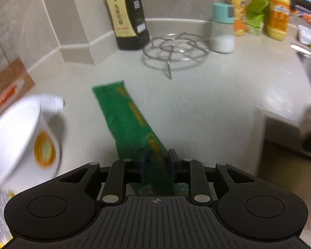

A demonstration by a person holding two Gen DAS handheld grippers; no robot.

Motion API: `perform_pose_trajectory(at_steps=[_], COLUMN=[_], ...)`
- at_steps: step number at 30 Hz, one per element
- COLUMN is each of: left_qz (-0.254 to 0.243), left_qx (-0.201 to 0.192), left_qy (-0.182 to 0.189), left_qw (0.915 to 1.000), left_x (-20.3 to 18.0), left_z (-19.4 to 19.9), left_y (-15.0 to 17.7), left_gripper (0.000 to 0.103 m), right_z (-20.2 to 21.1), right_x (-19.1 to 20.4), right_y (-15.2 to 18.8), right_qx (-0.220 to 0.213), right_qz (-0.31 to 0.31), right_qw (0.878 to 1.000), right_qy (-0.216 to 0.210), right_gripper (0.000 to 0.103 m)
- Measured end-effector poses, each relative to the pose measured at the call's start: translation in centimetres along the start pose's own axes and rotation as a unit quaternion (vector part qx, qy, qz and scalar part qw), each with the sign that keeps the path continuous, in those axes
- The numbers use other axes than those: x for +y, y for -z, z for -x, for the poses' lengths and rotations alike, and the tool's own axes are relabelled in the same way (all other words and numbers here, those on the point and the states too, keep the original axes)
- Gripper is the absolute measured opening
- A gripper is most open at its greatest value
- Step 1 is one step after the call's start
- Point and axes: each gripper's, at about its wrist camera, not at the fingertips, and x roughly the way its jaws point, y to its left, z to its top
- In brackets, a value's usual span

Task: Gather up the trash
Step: 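Lift the green packet with the left tool while the right tool holds the garlic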

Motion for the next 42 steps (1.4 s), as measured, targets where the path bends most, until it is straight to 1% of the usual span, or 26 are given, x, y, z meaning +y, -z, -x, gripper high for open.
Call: perform_pose_trajectory(at_steps=[2, 3, 6, 7, 8, 10, 12, 14, 16, 17, 19, 21, 24, 25, 27, 28, 30, 32, 35, 37, 39, 40, 41, 42], left_qz=[0.019, 0.029, 0.059, 0.069, 0.078, 0.082, 0.076, 0.063, 0.047, 0.042, 0.036, 0.028, 0.033, 0.035, 0.046, 0.053, 0.056, 0.061, 0.069, 0.074, 0.078, 0.08, 0.082, 0.086], left_qx=[0.008, 0.013, 0.018, 0.011, -0.004, -0.033, -0.041, -0.028, 0.005, 0.019, 0.019, 0.019, 0.02, 0.022, 0.021, 0.015, 0.002, 0.012, 0.027, 0.021, 0.017, 0.016, 0.016, 0.017], left_qy=[0.025, 0.035, 0.049, 0.052, 0.052, 0.038, 0.022, 0.014, 0.006, 0.01, 0.027, 0.04, 0.065, 0.072, 0.076, 0.075, 0.052, 0.031, 0.017, 0.021, 0.031, 0.036, 0.042, 0.05], left_qw=[0.9995, 0.9989, 0.9969, 0.9962, 0.9956, 0.9953, 0.9961, 0.9975, 0.9989, 0.9989, 0.9988, 0.9986, 0.9971, 0.9966, 0.9958, 0.9957, 0.9971, 0.9976, 0.9971, 0.9968, 0.9963, 0.996, 0.9956, 0.9949], left_x=[0.8, 1.3, 2.7, 3.1, 3.5, 3.7, 3.4, 2.9, 2.4, 2.2, 1.7, 1.4, 1.7, 1.8, 2.2, 2.4, 2.7, 2.9, 3.4, 3.7, 4.1, 4.3, 4.5, 4.7], left_z=[1.6, 2.3, 4.1, 4.6, 4.9, 5.1, 4.3, 2.7, 1.0, 0.2, 0.0, -0.2, -0.5, -0.4, -0.3, 0.0, 0.1, -0.5, -1.4, -1.5, -1.5, -1.4, -1.2, -1.1], left_y=[1.8, 2.7, 4.2, 4.3, 3.9, 2.6, 1.1, 0.2, -0.1, 0.0, 0.0, 0.0, -0.1, -0.1, -0.3, -0.4, -0.6, -0.9, -1.0, -1.0, -1.0, -0.9, -0.9, -0.9], left_gripper=[0.027, 0.031, 0.031, 0.03, 0.03, 0.03, 0.03, 0.031, 0.032, 0.033, 0.047, 0.054, 0.066, 0.068, 0.067, 0.065, 0.064, 0.064, 0.065, 0.065, 0.063, 0.052, 0.046, 0.036], right_z=[0.3, 0.5, 1.0, 1.1, 1.2, 1.2, 1.0, 0.9, 1.0, 1.1, 1.5, 1.6, 1.6, 1.6, 1.6, 1.6, 1.7, 1.6, 1.5, 1.5, 1.5, 1.5, 1.5, 1.5], right_x=[-0.3, -0.2, 0.0, 0.1, 0.1, 0.2, 0.3, 0.5, 0.7, 0.8, 0.9, 0.7, 0.6, 0.6, 0.7, 0.7, 0.8, 0.9, 1.2, 1.4, 1.6, 1.8, 2.0, 2.3], right_y=[0.2, 0.3, 0.4, 0.5, 0.5, 0.5, 0.5, 0.6, 0.7, 0.8, 1.1, 1.3, 1.6, 1.6, 1.7, 1.7, 1.7, 1.8, 2.0, 2.1, 2.2, 2.3, 2.4, 2.4], right_qx=[0.0, -0.001, -0.001, -0.001, -0.001, -0.001, 0.002, 0.005, 0.006, 0.006, 0.005, 0.007, 0.012, 0.014, 0.015, 0.015, 0.014, 0.016, 0.021, 0.024, 0.027, 0.028, 0.03, 0.031], right_qz=[-0.001, 0.001, 0.008, 0.01, 0.01, 0.009, 0.008, 0.011, 0.016, 0.018, 0.021, 0.021, 0.018, 0.017, 0.017, 0.017, 0.021, 0.022, 0.024, 0.025, 0.025, 0.024, 0.022, 0.021], right_qw=[1.0, 1.0, 1.0, 0.999, 0.999, 0.999, 0.999, 0.999, 0.998, 0.998, 0.998, 0.998, 0.998, 0.998, 0.998, 0.998, 0.998, 0.998, 0.998, 0.998, 0.998, 0.998, 0.998, 0.998], right_qy=[-0.008, -0.013, -0.027, -0.03, -0.034, -0.039, -0.045, -0.049, -0.052, -0.054, -0.055, -0.056, -0.054, -0.053, -0.053, -0.054, -0.055, -0.055, -0.053, -0.052, -0.051, -0.049, -0.047, -0.046], right_gripper=[0.051, 0.051, 0.051, 0.051, 0.051, 0.051, 0.051, 0.051, 0.051, 0.051, 0.051, 0.051, 0.051, 0.051, 0.051, 0.051, 0.051, 0.051, 0.051, 0.051, 0.051, 0.051, 0.051, 0.051])
